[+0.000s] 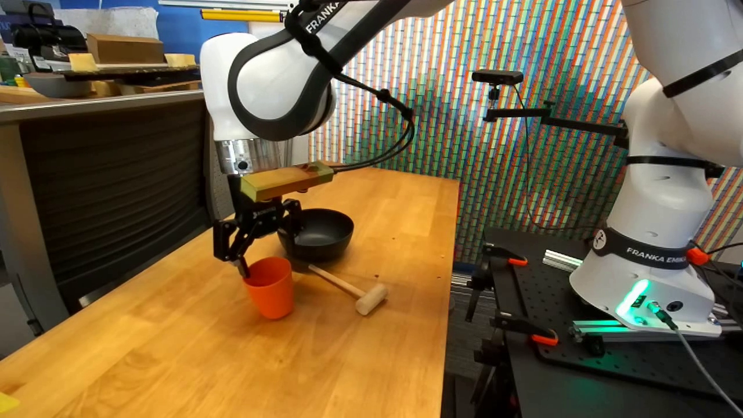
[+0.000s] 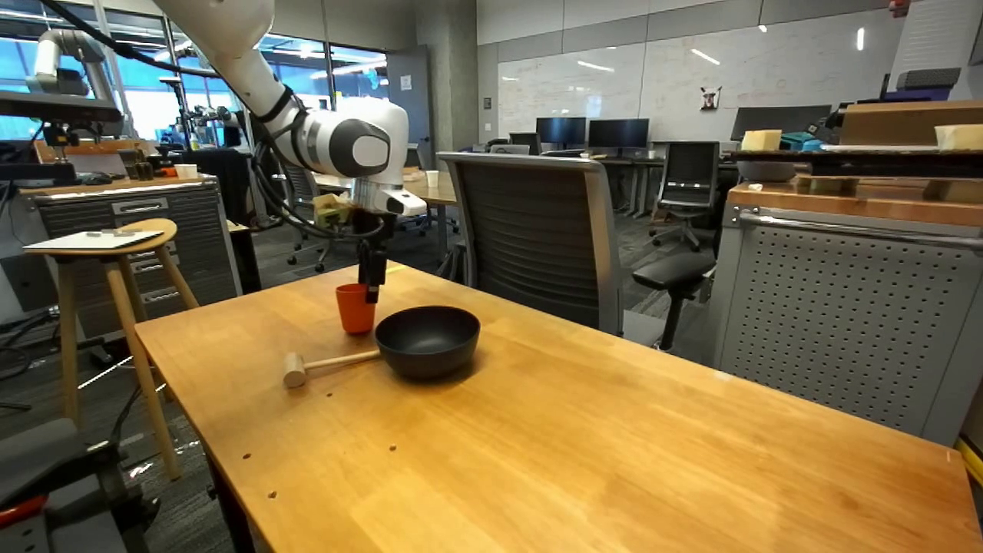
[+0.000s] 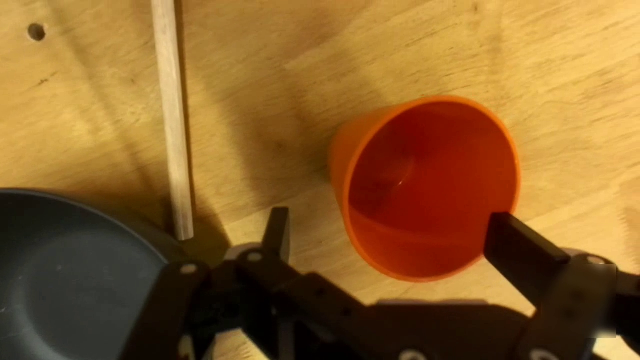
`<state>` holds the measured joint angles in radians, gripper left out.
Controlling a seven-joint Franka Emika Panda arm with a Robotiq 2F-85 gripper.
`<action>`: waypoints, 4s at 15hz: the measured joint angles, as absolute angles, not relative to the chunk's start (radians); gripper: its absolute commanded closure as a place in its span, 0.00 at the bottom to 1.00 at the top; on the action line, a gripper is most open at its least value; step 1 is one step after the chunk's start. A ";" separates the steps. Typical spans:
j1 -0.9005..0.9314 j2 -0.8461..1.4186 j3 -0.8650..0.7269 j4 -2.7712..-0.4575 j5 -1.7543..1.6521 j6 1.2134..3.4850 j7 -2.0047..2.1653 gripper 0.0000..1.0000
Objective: Put the red cup in the black bowl
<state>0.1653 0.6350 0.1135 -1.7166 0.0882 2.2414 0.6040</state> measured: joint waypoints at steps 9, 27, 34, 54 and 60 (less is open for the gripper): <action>0.164 0.626 0.097 -1.747 0.182 2.242 0.592 0.00; 0.159 0.626 0.082 -1.796 0.220 2.243 0.548 0.97; 0.211 0.540 0.046 -1.842 0.155 2.292 0.595 0.99; 0.134 0.208 -0.034 -2.247 -0.066 2.474 1.281 0.99; 0.113 0.430 -0.024 -2.119 0.043 2.539 1.212 0.99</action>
